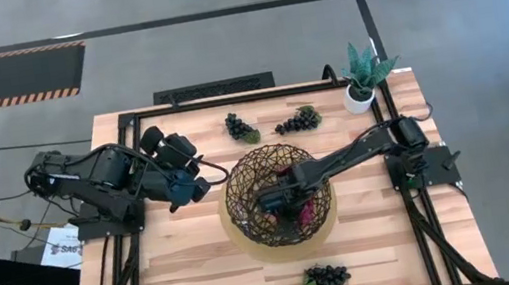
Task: Build produce basket
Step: Put the pink grapes into the black wire basket, then put the top left black grapes into the black wire basket
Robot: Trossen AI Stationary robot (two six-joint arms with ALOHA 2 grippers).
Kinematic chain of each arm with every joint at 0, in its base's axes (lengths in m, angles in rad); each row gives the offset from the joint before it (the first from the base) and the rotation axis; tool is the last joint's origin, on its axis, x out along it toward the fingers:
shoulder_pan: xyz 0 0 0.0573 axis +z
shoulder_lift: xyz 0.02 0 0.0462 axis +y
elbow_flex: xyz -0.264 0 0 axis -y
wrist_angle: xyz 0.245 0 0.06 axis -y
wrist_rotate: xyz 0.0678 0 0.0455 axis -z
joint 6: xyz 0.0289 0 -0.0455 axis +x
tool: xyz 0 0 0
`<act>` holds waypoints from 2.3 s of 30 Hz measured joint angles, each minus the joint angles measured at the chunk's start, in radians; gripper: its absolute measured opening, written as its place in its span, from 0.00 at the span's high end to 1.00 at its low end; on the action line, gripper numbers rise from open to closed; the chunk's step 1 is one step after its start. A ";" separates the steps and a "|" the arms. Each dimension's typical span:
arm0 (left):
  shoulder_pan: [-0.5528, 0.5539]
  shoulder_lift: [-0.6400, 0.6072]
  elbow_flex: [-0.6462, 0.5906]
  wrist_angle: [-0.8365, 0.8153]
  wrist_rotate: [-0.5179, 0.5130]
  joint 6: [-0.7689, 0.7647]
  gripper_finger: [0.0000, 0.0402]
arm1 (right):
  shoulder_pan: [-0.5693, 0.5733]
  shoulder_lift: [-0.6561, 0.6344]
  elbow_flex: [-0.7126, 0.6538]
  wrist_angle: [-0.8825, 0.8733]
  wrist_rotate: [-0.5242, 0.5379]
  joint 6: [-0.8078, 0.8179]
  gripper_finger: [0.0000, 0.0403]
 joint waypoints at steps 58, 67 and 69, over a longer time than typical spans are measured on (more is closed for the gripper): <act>0.727 0.073 -0.308 0.657 0.777 0.907 0.73 | 0.218 -0.801 0.459 -0.535 0.487 0.263 0.40; 0.842 0.231 -0.298 0.648 0.926 1.114 0.73 | 0.212 -0.819 0.459 -0.533 0.537 0.286 0.40; 0.872 0.270 -0.298 0.648 0.939 1.161 0.73 | 0.212 -0.812 0.459 -0.526 0.558 0.287 0.40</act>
